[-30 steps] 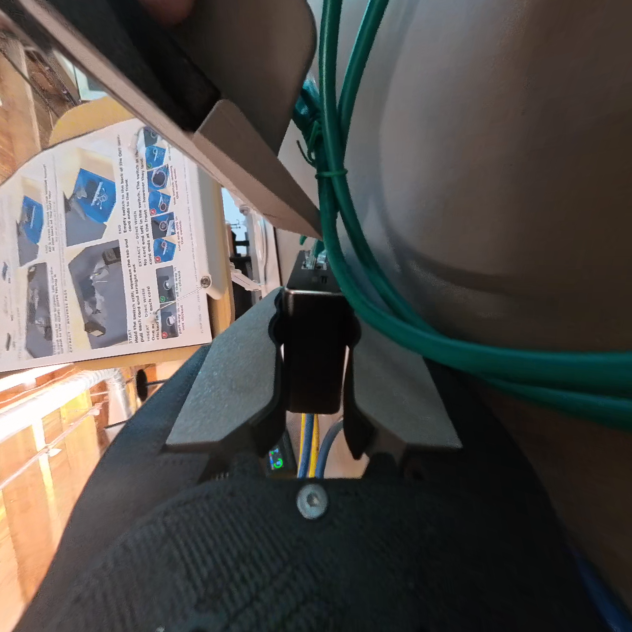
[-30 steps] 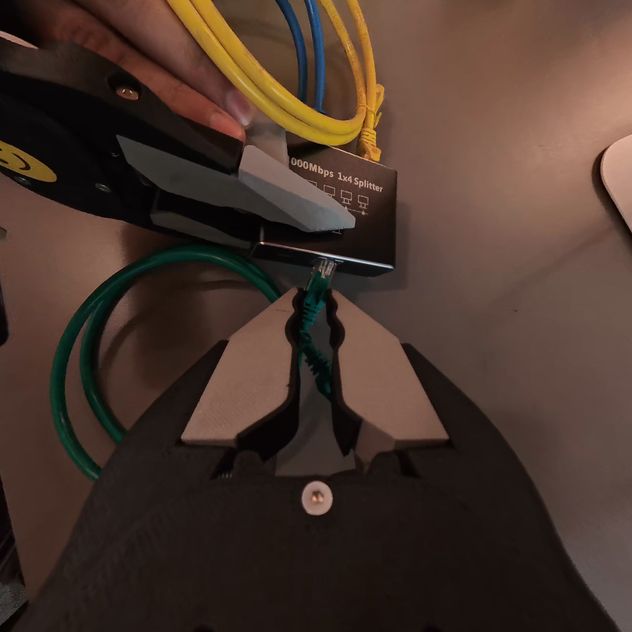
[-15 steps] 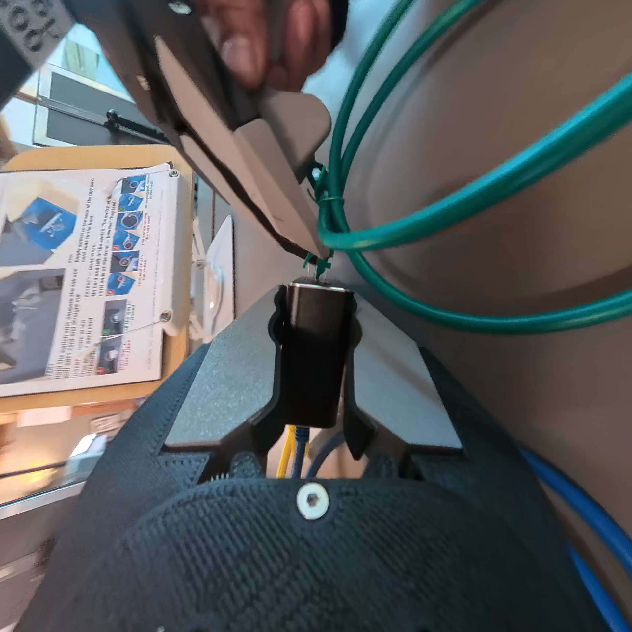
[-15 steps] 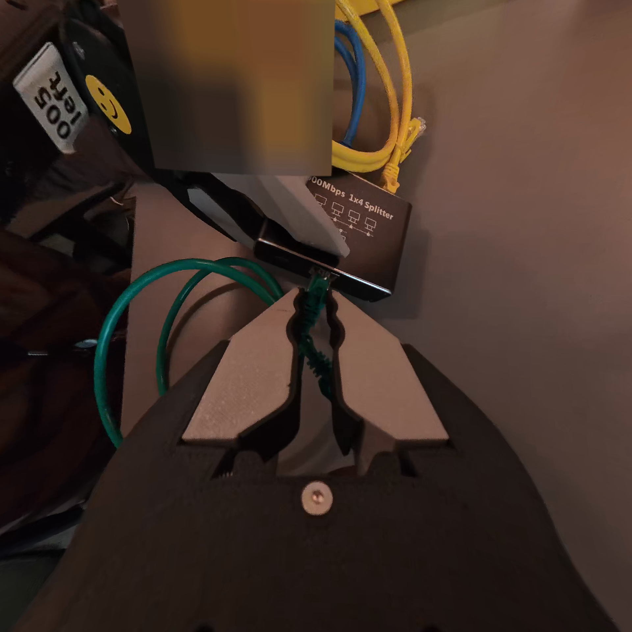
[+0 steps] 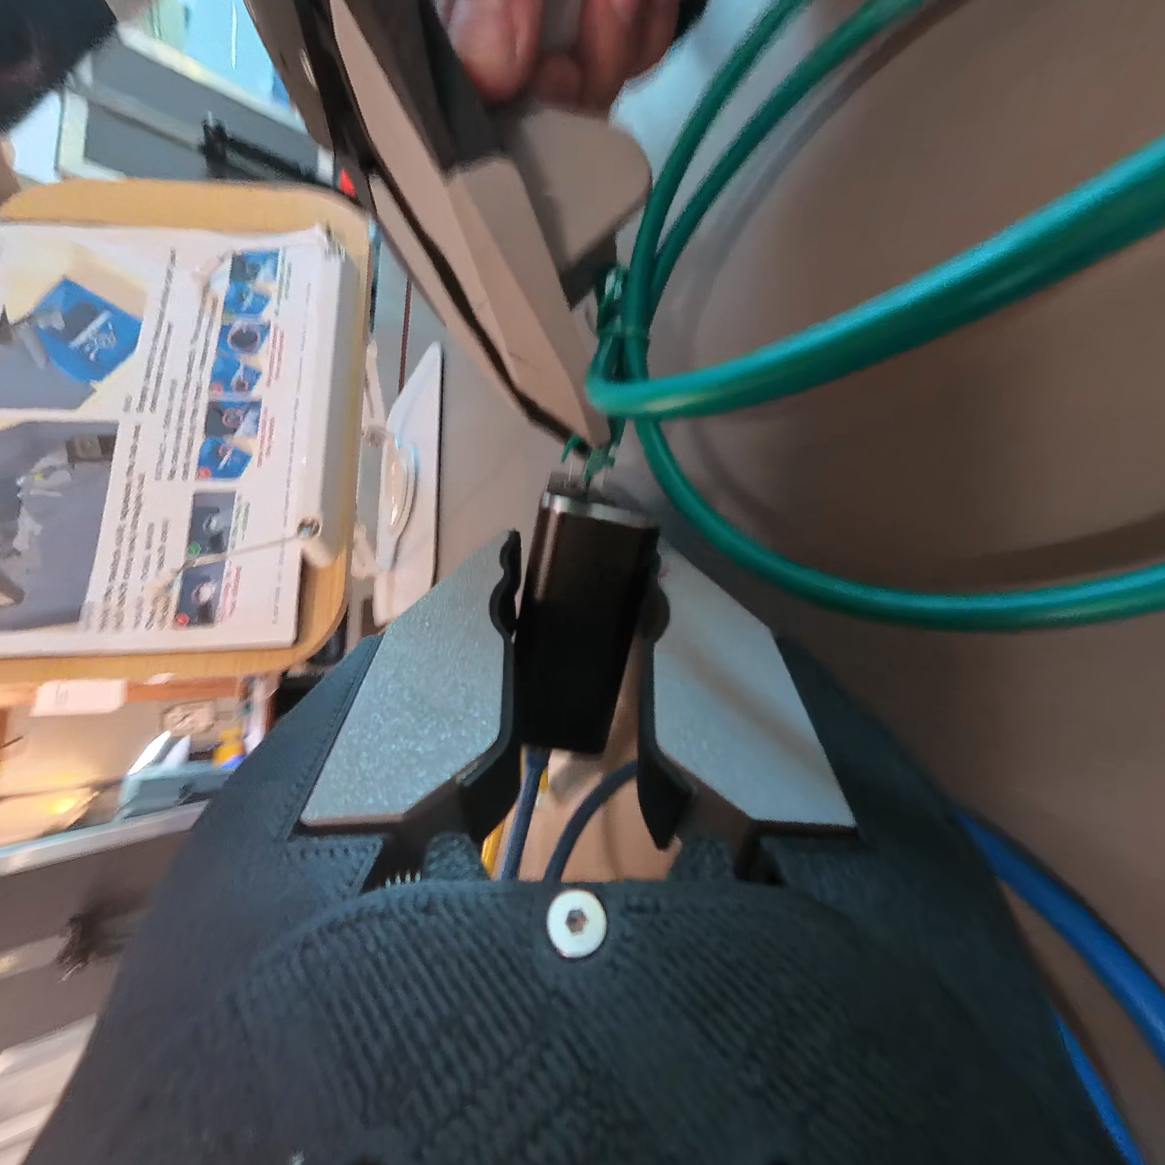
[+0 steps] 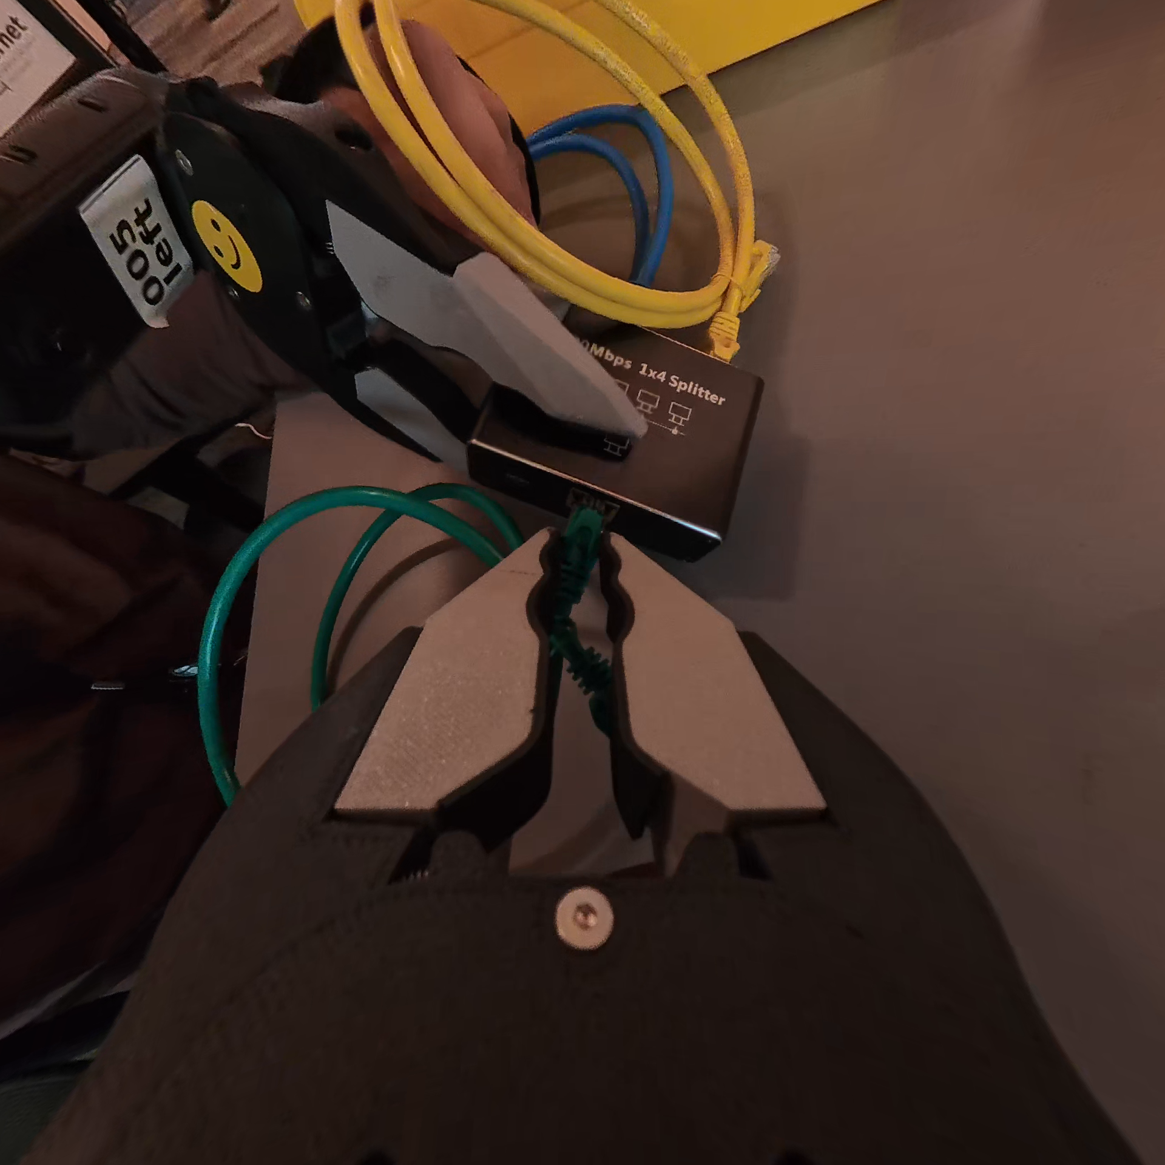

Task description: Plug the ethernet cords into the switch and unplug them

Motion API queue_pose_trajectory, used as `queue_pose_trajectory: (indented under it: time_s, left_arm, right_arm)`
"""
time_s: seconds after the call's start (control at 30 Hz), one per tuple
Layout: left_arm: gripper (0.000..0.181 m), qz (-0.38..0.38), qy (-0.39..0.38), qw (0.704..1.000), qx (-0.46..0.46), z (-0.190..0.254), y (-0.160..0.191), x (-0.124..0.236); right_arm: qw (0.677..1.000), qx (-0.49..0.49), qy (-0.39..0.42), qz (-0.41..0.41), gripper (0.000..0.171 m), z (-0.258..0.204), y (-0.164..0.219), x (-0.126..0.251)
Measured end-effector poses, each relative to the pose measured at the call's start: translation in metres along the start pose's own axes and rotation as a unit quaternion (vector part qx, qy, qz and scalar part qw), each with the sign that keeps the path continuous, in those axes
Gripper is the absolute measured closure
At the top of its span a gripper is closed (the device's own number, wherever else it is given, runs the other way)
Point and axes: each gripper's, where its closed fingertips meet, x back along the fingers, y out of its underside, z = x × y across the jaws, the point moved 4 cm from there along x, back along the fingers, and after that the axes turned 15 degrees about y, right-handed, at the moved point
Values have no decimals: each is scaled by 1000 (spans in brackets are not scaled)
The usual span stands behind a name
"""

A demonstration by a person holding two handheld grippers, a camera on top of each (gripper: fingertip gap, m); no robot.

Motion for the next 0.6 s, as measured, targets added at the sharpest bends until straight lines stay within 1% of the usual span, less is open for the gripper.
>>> queue_pose_trajectory:
  time_s: [0.07,0.23,0.37,0.6]
  left_arm:
    - [146,-22,-12,1000,-10,-2,5,3]
    - [147,-46,-25,998,-24,-5,9,8]
    - [148,-25,-19,999,-14,-8,7,15]
    - [148,34,29,997,62,-8,7,36]
  right_arm:
    - [1000,-6,-3,0,162,1,1,1]
    - [1000,-24,-19,3,162,3,1,1]
    - [998,-48,-41,9,162,6,2,4]
    - [991,-91,-95,20,162,6,1,5]
